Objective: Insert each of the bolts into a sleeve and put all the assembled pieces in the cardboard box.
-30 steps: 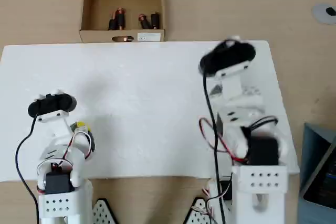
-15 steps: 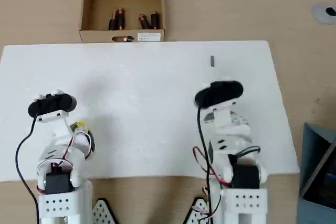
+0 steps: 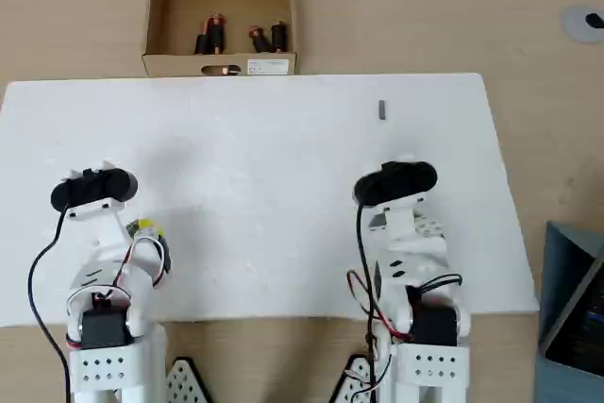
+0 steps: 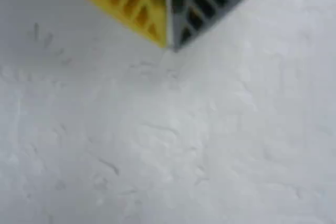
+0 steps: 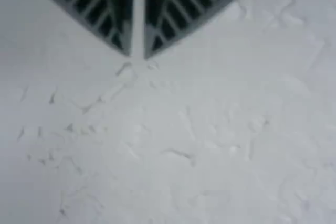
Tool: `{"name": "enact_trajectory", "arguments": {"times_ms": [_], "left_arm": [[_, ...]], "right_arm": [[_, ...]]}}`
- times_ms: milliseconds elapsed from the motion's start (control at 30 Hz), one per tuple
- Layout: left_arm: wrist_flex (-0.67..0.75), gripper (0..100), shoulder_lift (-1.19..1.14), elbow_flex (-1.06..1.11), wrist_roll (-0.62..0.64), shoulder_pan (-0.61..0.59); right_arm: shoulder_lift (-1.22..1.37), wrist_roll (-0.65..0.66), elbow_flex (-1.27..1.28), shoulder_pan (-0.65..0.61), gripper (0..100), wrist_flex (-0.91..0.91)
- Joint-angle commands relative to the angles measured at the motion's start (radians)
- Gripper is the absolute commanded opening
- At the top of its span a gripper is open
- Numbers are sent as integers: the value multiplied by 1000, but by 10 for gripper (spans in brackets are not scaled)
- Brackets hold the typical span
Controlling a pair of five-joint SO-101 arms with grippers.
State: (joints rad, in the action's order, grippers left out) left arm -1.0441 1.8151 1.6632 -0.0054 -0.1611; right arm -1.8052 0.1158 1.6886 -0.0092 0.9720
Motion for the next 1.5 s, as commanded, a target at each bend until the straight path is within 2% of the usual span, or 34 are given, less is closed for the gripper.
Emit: {"name": "enact_trajectory", "arguments": {"times_ms": [0,267,433,1467], "left_arm": [[15,4,8,-11,-2,-5],[15,4,8,-11,-2,-5],[15,4,8,-11,-2,-5],[15,4,8,-11,-2,-5]], "right_arm": [[-99,-9,1,7,9,-15],[-93,-14,2,5,9,-14],[-101,-94,2,13,9,77],[-102,-94,2,12,9,81]]}}
